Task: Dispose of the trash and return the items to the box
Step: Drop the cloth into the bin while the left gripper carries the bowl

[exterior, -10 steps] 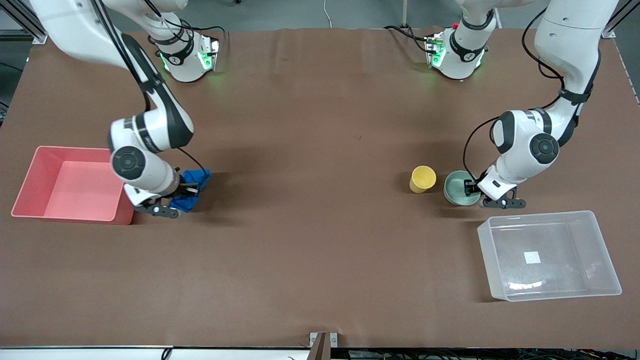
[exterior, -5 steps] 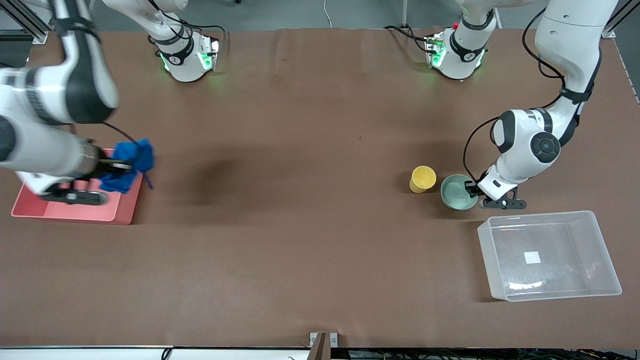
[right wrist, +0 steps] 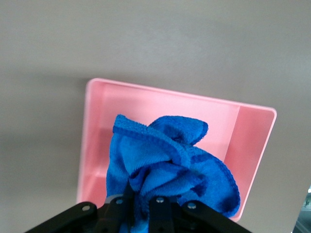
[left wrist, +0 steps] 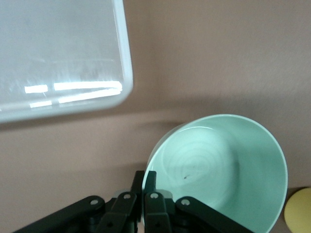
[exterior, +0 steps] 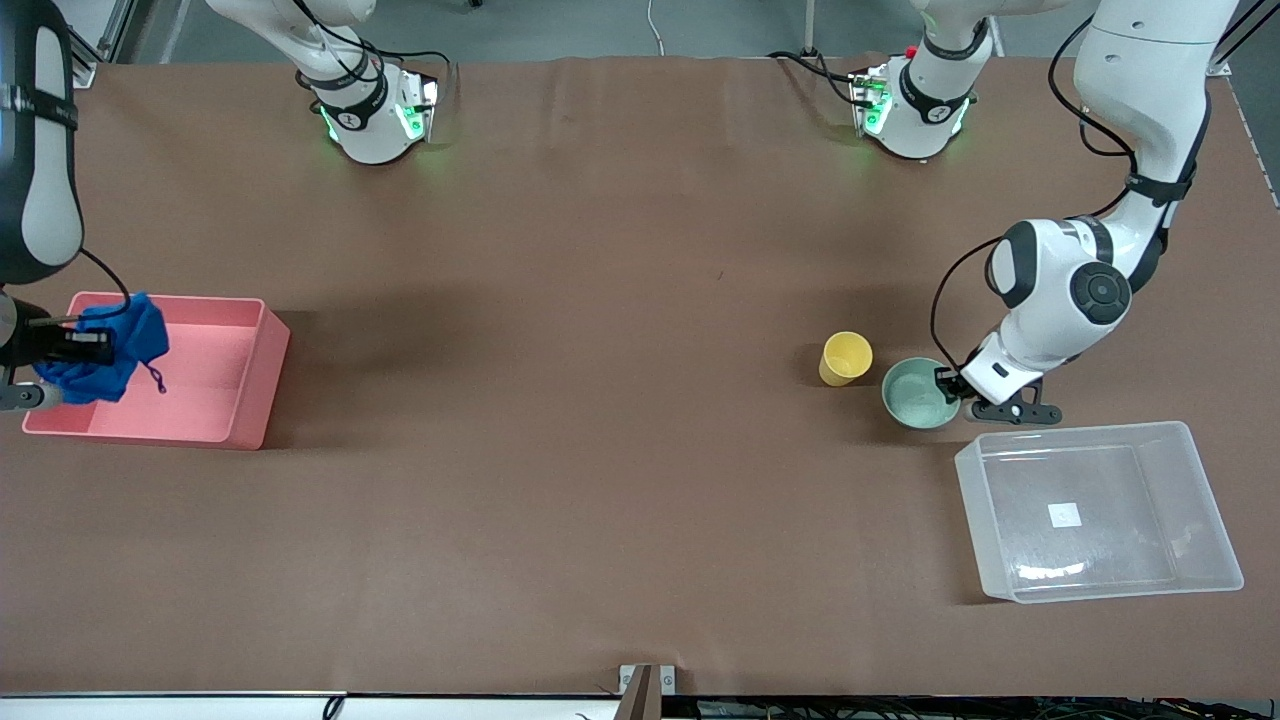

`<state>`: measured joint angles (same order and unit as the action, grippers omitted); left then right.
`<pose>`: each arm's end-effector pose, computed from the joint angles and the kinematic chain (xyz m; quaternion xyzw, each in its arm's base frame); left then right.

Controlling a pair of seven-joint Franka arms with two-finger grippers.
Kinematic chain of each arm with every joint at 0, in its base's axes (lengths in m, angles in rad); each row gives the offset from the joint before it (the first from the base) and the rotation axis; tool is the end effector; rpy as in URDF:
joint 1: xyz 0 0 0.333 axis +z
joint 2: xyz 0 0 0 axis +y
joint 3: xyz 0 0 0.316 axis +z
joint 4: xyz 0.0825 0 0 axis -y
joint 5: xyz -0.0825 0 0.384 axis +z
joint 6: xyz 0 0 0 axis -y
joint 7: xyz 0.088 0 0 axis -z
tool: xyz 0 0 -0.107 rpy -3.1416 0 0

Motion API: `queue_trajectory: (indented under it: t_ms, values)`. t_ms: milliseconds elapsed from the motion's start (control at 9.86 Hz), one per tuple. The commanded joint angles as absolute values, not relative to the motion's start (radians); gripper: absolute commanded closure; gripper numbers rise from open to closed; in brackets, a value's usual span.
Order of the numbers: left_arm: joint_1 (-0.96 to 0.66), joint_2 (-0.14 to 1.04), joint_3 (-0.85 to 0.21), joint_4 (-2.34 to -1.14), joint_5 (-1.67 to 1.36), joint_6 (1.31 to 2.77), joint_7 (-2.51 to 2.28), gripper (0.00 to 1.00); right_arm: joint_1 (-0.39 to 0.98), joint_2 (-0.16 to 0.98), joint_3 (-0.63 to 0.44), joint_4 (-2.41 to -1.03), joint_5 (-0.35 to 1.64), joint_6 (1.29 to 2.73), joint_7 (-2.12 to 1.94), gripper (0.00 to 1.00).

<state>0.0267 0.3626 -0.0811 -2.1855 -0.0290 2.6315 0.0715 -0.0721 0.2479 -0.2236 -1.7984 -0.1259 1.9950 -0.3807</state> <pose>0.5683 -0.0303 0.2283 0.9978 -0.0473 0.0423 0.0215 0.5922 -0.1798 0.4097 0.9936 0.0721 -0.0496 0.0715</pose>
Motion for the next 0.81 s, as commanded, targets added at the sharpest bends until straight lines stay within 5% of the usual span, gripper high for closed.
queue_trajectory:
  t_ms: [0,101,203,406,507,710]
  values:
    - [0.031,0.374,-0.081,-2.021,-0.014,2.449,0.086,0.99,-0.072,0.241,-0.256,-2.036,-0.137,2.296,-0.413,0.98]
    - [0.032,0.380,-0.080,-1.896,-0.014,2.315,0.087,0.99,-0.080,0.251,-0.262,-2.118,-0.137,2.421,-0.416,0.96]
    - [0.035,0.399,-0.078,-1.755,-0.012,2.192,0.087,0.99,-0.084,0.291,-0.262,-2.146,-0.137,2.494,-0.416,0.81]
    - [0.055,0.496,-0.072,-1.540,0.017,2.123,0.110,1.00,-0.091,0.346,-0.262,-2.146,-0.132,2.551,-0.414,0.14]
    - [0.083,0.564,-0.072,-1.451,0.026,2.122,0.130,1.00,-0.086,0.344,-0.262,-2.146,-0.132,2.542,-0.414,0.00]
    - [0.113,0.703,-0.074,-1.282,0.029,2.120,0.233,1.00,-0.077,0.258,-0.261,-2.132,-0.129,2.380,-0.411,0.00]
